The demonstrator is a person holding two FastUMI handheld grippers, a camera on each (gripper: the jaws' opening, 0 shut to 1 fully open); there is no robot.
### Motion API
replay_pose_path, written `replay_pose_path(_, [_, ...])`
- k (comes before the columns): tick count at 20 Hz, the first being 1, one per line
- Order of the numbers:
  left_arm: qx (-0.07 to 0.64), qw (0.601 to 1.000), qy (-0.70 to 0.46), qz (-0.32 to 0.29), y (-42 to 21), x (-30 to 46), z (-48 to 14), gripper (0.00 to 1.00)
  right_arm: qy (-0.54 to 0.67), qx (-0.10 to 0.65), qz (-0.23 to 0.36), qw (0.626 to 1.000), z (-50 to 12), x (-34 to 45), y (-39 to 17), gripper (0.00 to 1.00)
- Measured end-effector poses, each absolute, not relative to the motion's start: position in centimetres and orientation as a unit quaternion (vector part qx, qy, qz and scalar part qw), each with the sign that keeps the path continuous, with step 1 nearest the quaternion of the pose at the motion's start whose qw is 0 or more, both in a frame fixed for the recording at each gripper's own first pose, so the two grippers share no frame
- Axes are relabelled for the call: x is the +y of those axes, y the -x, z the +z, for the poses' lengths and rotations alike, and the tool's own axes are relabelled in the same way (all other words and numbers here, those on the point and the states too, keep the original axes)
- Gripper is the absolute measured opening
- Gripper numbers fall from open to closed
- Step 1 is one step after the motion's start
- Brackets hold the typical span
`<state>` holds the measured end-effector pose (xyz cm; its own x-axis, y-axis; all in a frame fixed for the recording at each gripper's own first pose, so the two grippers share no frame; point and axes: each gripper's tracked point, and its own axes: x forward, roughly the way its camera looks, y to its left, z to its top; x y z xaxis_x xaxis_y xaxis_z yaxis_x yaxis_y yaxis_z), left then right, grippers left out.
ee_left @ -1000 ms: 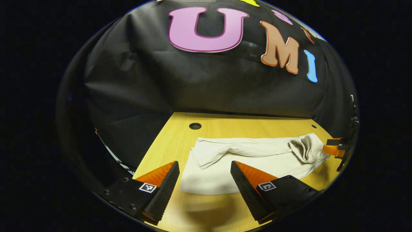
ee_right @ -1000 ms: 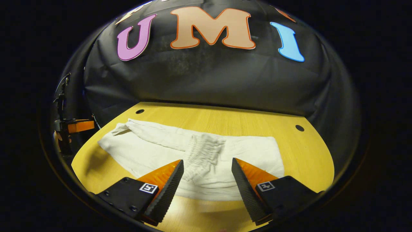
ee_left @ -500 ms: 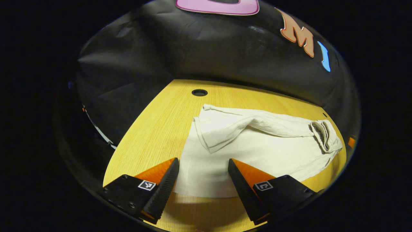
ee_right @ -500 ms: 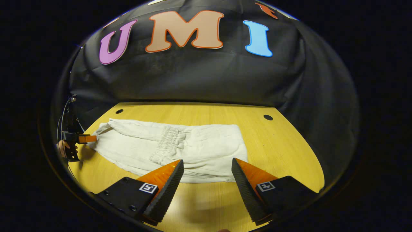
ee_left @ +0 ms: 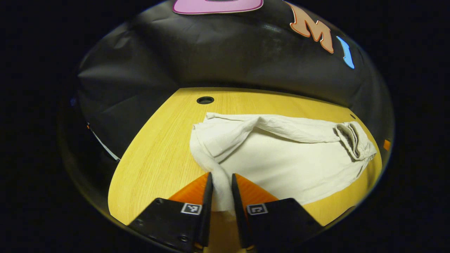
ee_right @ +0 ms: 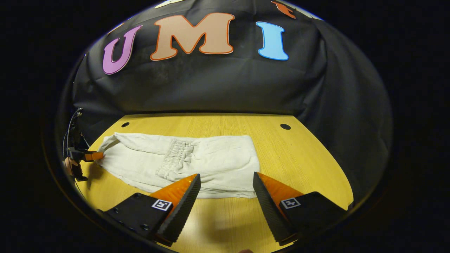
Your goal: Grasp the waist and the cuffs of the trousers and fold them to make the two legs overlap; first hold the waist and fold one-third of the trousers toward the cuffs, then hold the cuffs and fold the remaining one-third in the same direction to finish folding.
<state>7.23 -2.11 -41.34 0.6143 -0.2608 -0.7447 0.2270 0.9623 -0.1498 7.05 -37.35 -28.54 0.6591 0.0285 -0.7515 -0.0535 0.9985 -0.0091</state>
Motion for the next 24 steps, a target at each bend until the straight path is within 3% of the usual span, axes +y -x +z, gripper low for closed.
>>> replay_pose_path(1, [0.416, 0.9, 0.023, -0.129, -7.2, -2.0, -41.3, 0.16, 0.014, 0.411, 0.02, 0.911, -28.5, -37.8, -7.2, 0.94])
replay_pose_path(4, [0.419, 0.899, 0.024, -0.123, -7.4, -2.3, -41.0, 0.12, -0.004, 0.411, 0.005, 0.912, -28.6, -39.3, -6.9, 0.96])
replay_pose_path(5, [0.429, 0.895, 0.021, -0.117, -7.4, -2.3, -41.0, 0.0, -0.011, 0.409, -0.001, 0.912, -28.5, -40.0, -6.9, 0.96])
replay_pose_path(8, [0.458, 0.883, 0.004, -0.106, -7.0, -2.9, -40.3, 0.0, -0.034, 0.406, -0.009, 0.913, -28.5, -41.8, -6.5, 0.94])
replay_pose_path(16, [0.388, 0.908, 0.068, -0.146, -9.0, -13.1, -29.0, 0.0, -0.051, 0.405, 0.0, 0.913, -28.0, -46.4, -4.1, 0.97])
replay_pose_path(24, [0.341, 0.913, 0.079, -0.209, -10.3, -25.6, -21.6, 0.0, -0.09, 0.407, -0.009, 0.909, -27.8, -51.3, -2.0, 0.97])
